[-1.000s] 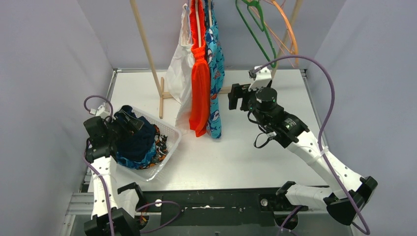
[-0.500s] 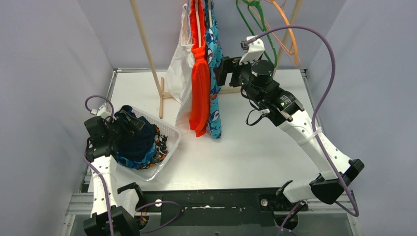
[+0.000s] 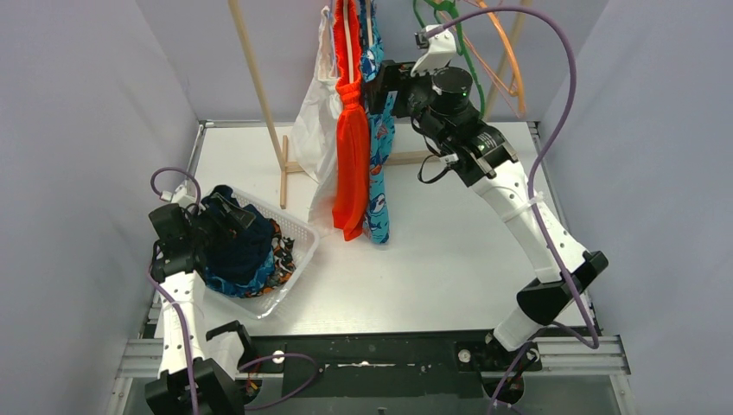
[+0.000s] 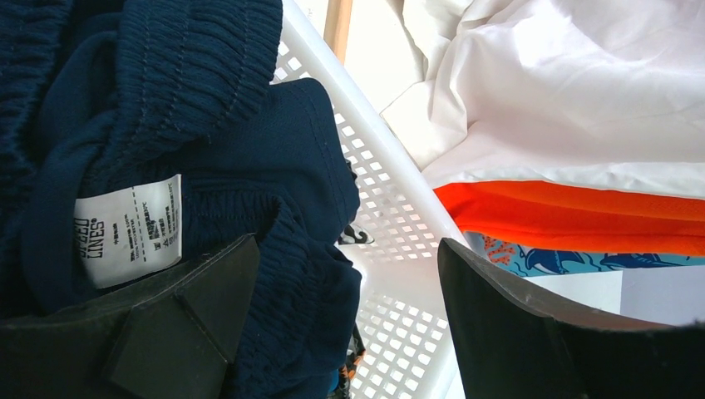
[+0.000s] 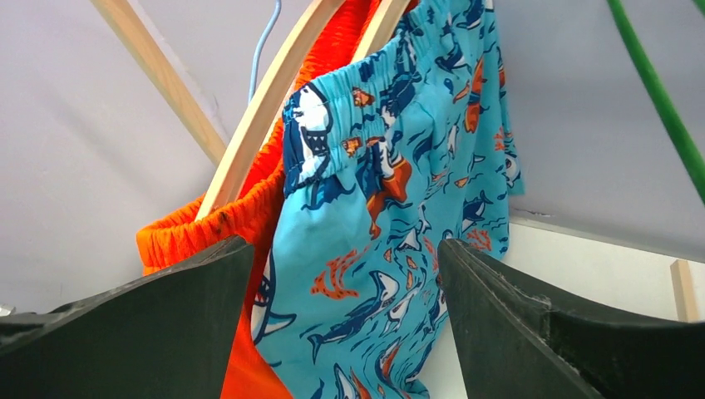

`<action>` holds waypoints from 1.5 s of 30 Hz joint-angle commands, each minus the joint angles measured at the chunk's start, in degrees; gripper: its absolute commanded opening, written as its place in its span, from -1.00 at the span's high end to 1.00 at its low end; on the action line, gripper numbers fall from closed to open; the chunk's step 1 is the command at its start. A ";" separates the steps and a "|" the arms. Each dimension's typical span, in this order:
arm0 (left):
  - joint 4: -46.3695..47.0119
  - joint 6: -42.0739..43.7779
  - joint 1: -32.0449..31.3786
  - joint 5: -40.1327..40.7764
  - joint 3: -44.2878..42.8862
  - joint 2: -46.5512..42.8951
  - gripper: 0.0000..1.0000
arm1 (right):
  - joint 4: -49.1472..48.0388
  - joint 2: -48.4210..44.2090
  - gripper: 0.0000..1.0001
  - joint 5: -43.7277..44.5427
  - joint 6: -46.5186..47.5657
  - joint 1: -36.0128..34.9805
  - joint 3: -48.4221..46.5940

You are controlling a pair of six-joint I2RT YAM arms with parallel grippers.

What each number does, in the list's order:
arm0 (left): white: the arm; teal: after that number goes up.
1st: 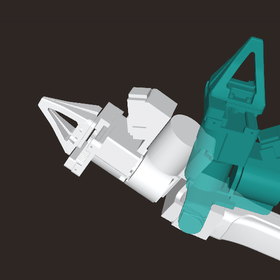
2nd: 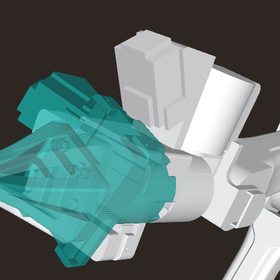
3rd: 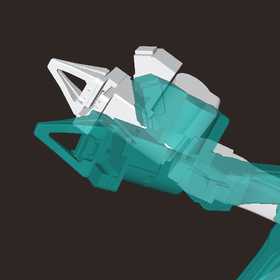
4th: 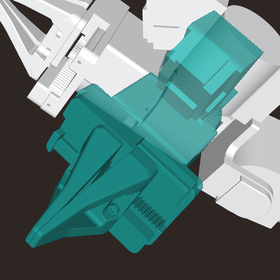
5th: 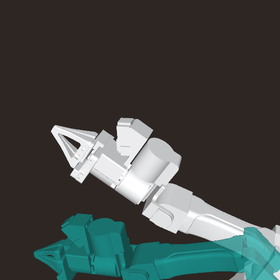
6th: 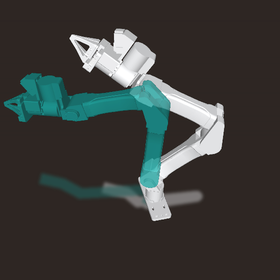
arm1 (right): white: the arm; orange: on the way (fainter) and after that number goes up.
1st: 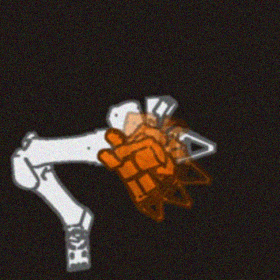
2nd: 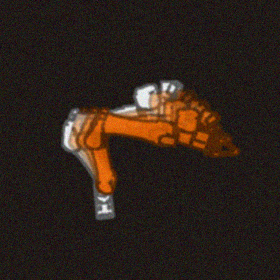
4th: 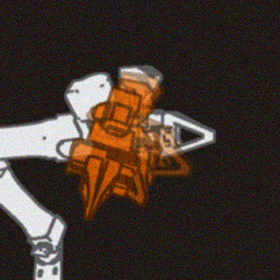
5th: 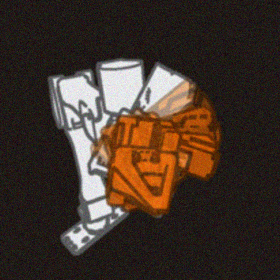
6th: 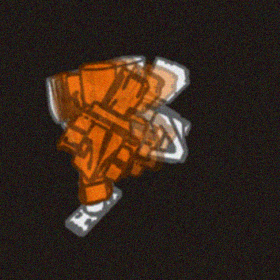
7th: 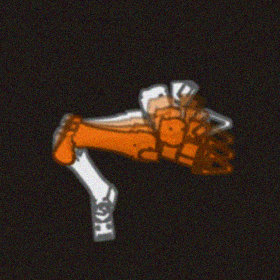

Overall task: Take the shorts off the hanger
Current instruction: Move the hanger to the clothes rod.

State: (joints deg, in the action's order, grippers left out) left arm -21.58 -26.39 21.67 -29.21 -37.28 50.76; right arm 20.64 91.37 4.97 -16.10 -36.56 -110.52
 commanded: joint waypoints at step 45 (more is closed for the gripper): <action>3.29 0.04 -0.76 -1.50 -0.60 1.96 -0.59 | 2.69 13.61 0.75 10.62 13.69 2.45 -19.75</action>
State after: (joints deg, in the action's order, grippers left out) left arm -20.86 -26.52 21.08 -29.85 -37.26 53.06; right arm 29.15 109.34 8.97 -5.19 -34.09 -131.02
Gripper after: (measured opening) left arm 0.793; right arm 0.389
